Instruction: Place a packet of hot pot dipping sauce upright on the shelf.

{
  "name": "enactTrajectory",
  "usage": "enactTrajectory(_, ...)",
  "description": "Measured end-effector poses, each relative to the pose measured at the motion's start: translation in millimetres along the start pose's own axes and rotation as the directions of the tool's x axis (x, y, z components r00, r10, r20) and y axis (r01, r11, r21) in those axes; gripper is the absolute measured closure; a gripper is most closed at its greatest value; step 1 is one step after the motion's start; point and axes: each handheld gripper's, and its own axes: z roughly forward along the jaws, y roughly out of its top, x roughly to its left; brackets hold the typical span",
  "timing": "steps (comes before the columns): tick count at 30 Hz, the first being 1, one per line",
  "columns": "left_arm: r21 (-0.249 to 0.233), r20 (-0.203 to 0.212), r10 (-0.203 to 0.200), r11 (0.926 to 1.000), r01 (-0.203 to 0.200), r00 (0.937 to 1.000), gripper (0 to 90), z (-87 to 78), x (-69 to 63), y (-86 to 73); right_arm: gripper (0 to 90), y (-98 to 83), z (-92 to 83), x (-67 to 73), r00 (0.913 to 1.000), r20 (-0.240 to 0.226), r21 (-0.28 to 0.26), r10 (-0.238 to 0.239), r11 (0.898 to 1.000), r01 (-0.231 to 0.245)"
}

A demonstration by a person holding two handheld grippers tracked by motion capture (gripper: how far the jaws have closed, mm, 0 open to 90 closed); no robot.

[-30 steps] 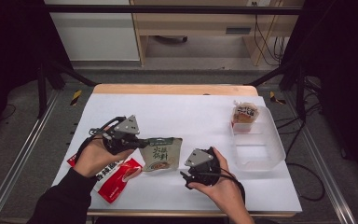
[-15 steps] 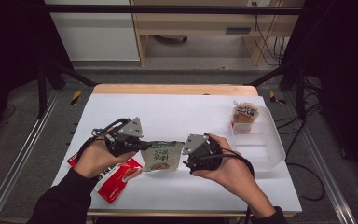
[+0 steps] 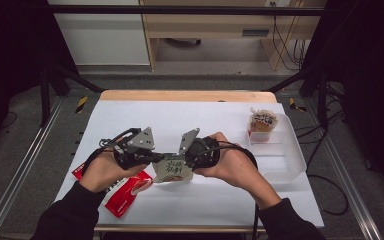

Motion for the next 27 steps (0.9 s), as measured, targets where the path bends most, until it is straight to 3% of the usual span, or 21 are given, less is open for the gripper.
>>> enactTrajectory(6, -0.016, 0.002, -0.008, 0.9998, 0.008, 1.0000, 90.0, -2.1, 1.0, -1.9, 88.3, 3.4, 2.7, -1.3, 0.9995, -0.032, -0.001, -0.008, 1.000, 0.008)
enactTrajectory(14, -0.048, 0.015, -0.029, 0.9984, 0.029, 0.9995, 90.0, -1.9, 4.5, -5.1, 90.0, 8.4, -2.9, -4.9, 0.9980, -0.063, 0.021, 0.000, 1.000, 0.001)
enactTrajectory(18, -0.089, 0.018, -0.047, 0.9948, 0.049, 0.9987, 88.3, -2.6, 6.2, -7.8, 90.0, 10.9, -6.1, -7.5, 0.9976, -0.069, 0.031, 0.002, 1.000, 0.000)
enactTrajectory(21, -0.107, 0.013, -0.063, 0.9921, 0.064, 0.9979, 78.5, -1.7, 6.4, -9.9, 90.0, 10.8, -9.1, -8.3, 0.9974, -0.072, 0.042, -0.007, 0.999, 0.010)
enactTrajectory(25, -0.141, -0.010, -0.119, 0.9830, 0.117, 0.9928, 49.2, -2.6, 5.9, -12.9, 90.0, 7.8, -13.9, -10.2, 0.9982, -0.060, 0.055, -0.009, 0.998, 0.013)
enactTrajectory(27, -0.168, -0.028, -0.139, 0.9768, 0.132, 0.9899, 41.3, -4.9, 5.8, -16.4, 90.0, 6.3, -15.9, -12.1, 0.9986, -0.053, 0.061, -0.009, 0.998, 0.012)
